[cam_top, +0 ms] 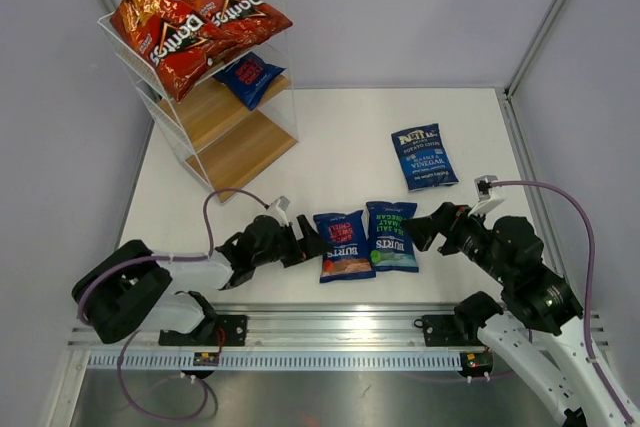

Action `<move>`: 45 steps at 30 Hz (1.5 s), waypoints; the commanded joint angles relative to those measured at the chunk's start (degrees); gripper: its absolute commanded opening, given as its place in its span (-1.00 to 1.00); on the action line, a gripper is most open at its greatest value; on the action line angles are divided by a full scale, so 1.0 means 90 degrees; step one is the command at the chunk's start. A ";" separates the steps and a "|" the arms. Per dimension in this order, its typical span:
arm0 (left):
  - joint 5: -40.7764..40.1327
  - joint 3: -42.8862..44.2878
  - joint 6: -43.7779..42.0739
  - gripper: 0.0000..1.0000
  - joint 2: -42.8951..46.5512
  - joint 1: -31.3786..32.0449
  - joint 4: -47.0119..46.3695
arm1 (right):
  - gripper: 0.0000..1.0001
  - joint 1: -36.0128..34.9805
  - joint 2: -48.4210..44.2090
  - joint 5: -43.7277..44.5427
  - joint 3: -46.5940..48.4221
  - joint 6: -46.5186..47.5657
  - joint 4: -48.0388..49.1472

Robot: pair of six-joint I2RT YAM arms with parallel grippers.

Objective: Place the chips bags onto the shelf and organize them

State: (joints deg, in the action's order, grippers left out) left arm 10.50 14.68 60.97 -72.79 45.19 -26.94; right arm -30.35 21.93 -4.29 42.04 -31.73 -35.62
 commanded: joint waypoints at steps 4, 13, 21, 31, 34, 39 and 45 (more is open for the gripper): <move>-0.0454 0.0400 -0.0007 0.64 -0.0807 0.0184 -0.0785 | 0.99 -0.0026 -0.0308 0.0008 0.0036 0.0078 0.0031; -0.0679 0.0605 0.0159 0.24 -0.1618 0.0370 -0.0698 | 0.99 -0.0017 -0.0425 -0.0060 -0.0179 -0.0069 0.0188; -0.0757 0.0421 0.0383 -0.94 -0.2029 0.0389 -0.1127 | 0.99 -0.0026 -0.0425 -0.0089 -0.0286 -0.0098 0.0227; -0.2385 0.0302 0.0589 -1.00 0.0682 0.1041 0.0539 | 0.99 -0.0017 -0.0298 -0.0187 -0.0511 -0.0166 0.0441; -0.3099 0.0546 0.0481 -1.00 0.1826 0.1267 0.1604 | 0.99 -0.0017 -0.0269 -0.0226 -0.0598 -0.0263 0.0558; -0.3774 0.0411 0.0676 -1.00 0.3562 0.1346 0.2212 | 0.99 -0.0026 -0.0181 -0.1091 -0.1164 -0.0985 0.1581; -0.4515 0.0060 0.1485 -1.00 0.4591 0.1561 0.1589 | 0.99 -0.0046 0.0139 -0.2424 -0.3681 -0.3942 0.7407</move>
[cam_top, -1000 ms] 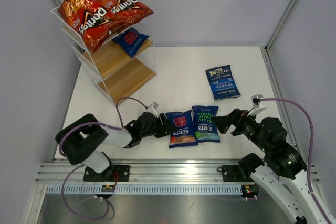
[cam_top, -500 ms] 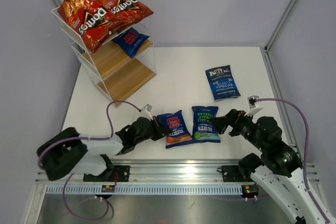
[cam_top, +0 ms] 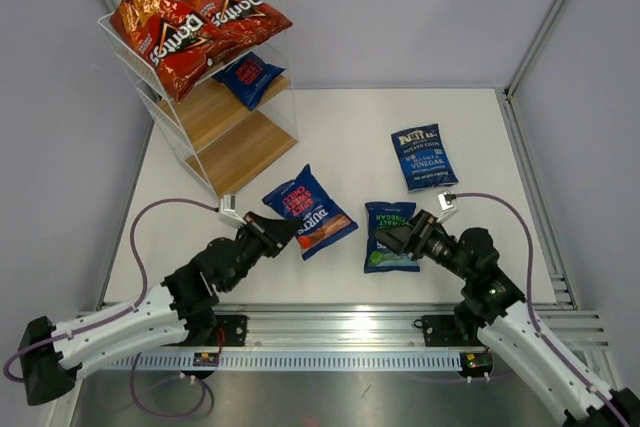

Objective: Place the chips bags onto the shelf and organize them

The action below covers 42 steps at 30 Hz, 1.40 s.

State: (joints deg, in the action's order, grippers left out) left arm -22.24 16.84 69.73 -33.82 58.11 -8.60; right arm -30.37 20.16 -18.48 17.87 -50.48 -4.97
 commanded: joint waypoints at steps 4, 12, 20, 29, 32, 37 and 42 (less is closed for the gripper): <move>-0.1677 -0.0085 0.0758 -1.00 -0.0039 0.0710 -0.1444 | 0.99 -0.0578 0.1088 -0.0234 -0.1243 -0.1366 0.4848; -0.3515 0.0696 0.0816 -1.00 -0.0997 0.1795 -0.2206 | 0.97 -0.1909 0.1880 0.1474 -0.0833 0.0042 0.5826; -0.3593 0.0999 0.1030 -1.00 -0.1603 0.1913 -0.2824 | 0.85 -0.2279 0.3462 0.1837 -0.0335 0.0491 0.7191; -0.3701 0.0952 0.1431 -1.00 -0.1672 0.1981 -0.2326 | 0.74 -0.2592 0.3532 0.2628 -0.0071 0.1107 0.7262; -0.3711 0.0883 0.1539 -1.00 -0.1642 0.2010 -0.2345 | 0.62 -0.2592 0.3609 0.2659 0.0142 0.1049 0.6901; -0.3583 0.0931 0.1081 -1.00 -0.1749 0.2117 -0.2852 | 0.24 -0.2641 0.4263 0.3135 0.0251 0.0746 0.7065; -0.3710 0.1020 0.0982 -1.00 -0.1750 0.2294 -0.2658 | -0.04 -0.2719 0.4352 0.3313 0.0300 0.0745 0.7057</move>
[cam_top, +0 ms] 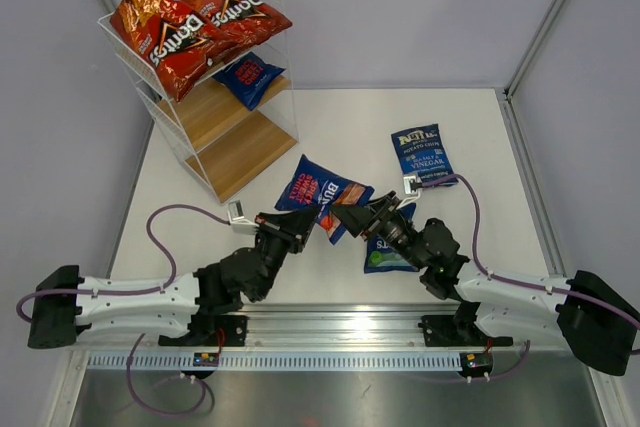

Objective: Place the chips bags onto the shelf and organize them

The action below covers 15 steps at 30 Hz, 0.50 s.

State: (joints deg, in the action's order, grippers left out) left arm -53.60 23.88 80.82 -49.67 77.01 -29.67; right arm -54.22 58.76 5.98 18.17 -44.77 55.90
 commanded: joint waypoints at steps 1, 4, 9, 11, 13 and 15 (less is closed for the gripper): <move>-0.0264 0.0257 -0.0307 -1.00 0.0040 0.0203 -0.0259 | -0.10 -0.0070 0.0043 0.0596 0.0266 0.0131 0.0293; -0.0460 0.0345 -0.0531 -0.88 0.0293 0.0213 0.0249 | -0.29 -0.0060 -0.0054 0.0693 0.0237 0.0092 0.0273; -0.0810 0.0423 -0.1721 0.31 0.0937 0.0213 0.0493 | -0.56 -0.0060 -0.0123 0.0781 0.0207 0.0102 0.0360; -0.0977 0.0694 -0.1879 0.97 0.1152 0.0213 0.1269 | -0.56 -0.0060 -0.0065 0.0771 0.0236 0.0131 0.0410; -0.1270 0.1114 -0.2152 0.98 0.1435 0.0213 0.2227 | -0.53 -0.0070 0.0023 0.0665 0.0333 0.0248 0.0468; -0.1562 0.1815 -0.2464 0.98 0.1563 0.0213 0.3838 | -0.53 -0.0060 0.0256 0.0489 0.0480 0.0414 0.0634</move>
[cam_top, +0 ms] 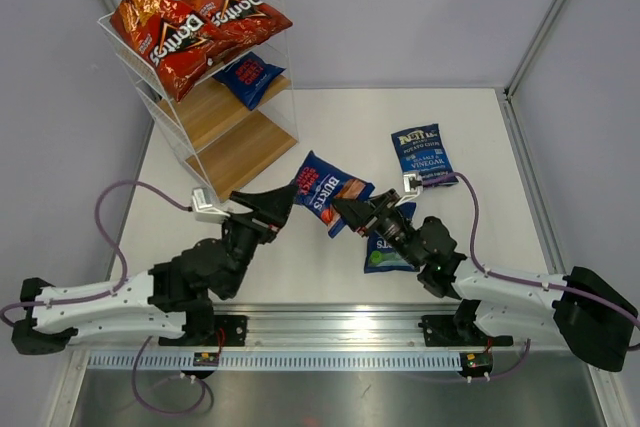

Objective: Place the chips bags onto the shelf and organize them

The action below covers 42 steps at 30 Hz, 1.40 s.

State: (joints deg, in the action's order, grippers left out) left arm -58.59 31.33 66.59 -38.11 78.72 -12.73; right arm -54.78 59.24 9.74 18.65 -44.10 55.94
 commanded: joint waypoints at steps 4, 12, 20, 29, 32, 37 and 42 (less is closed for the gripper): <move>-0.0933 0.2102 -0.1108 0.98 0.0571 0.0023 0.4594 | -0.53 -0.0007 0.0906 -0.0261 0.1157 0.0690 0.0922; -0.0453 0.4749 -0.1880 0.98 0.0377 0.0023 0.8629 | -0.53 0.0207 0.3103 -0.0837 0.3449 0.0593 0.1645; -0.0355 0.5162 -0.3559 0.98 0.1020 0.0013 0.8076 | -0.54 0.0423 0.5191 -0.0711 0.6030 0.0505 0.1061; -0.0638 0.4819 -0.4332 0.98 0.1861 0.0023 0.7528 | -0.54 0.0413 0.7049 -0.0350 0.8180 -0.0246 0.0220; -0.0745 0.4761 -0.4400 0.98 0.1900 0.0023 0.7538 | -0.53 0.0394 0.7450 -0.0379 0.8541 -0.0393 0.0123; -0.1009 0.4449 -0.4644 0.98 0.1939 0.0023 0.7226 | -0.51 0.0209 0.7782 -0.0096 0.9391 -0.0101 -0.0639; -0.1019 0.4175 -0.4723 0.98 0.2134 0.0013 0.6923 | -0.43 0.0081 0.7861 0.0470 0.9899 -0.0090 -0.1459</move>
State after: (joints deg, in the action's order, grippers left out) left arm -65.14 69.80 26.39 -20.53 78.74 53.63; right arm -52.62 130.30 8.80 102.91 -45.87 45.95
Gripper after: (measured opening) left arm 0.988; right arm 0.283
